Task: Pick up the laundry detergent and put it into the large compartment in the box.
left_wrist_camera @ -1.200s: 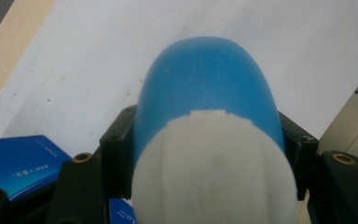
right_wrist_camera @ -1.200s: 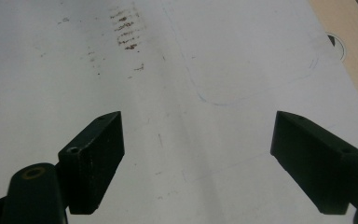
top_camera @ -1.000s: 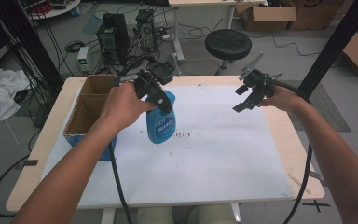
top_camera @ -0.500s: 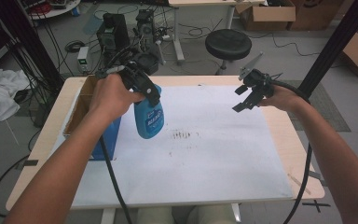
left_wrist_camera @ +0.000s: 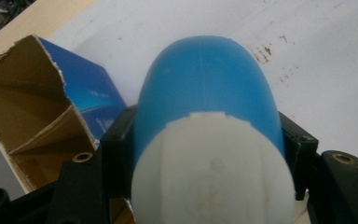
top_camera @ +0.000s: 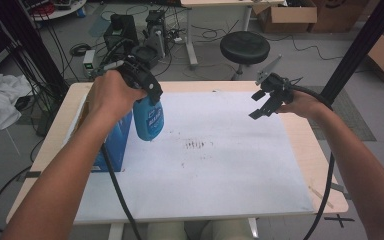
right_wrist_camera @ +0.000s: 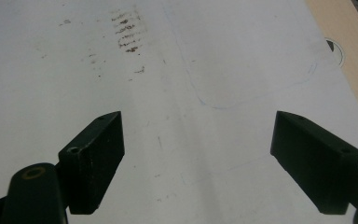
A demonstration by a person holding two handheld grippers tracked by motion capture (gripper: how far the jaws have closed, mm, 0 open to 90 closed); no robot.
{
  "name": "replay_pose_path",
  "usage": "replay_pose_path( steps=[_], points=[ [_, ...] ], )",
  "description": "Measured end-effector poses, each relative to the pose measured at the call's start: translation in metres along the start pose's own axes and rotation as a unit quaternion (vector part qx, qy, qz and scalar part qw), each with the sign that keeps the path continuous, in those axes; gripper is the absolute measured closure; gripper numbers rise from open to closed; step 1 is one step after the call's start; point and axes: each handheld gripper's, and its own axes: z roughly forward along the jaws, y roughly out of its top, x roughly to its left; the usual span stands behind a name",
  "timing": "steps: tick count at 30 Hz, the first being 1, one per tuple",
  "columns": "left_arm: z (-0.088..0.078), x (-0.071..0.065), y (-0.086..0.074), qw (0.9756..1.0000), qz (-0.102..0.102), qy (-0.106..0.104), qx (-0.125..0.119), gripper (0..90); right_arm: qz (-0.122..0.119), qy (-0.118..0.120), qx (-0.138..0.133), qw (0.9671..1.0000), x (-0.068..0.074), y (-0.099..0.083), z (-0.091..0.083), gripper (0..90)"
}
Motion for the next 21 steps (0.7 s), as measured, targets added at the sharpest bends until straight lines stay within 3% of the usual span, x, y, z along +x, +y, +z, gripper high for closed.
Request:
replay_pose_path(
  steps=[21],
  points=[
    [-0.022,0.027,-0.006,0.9983,-0.056,0.019,-0.001,38.2,-0.001,-0.001,-0.003,1.0000,-0.001,0.000,-0.002,17.2]
  ],
)
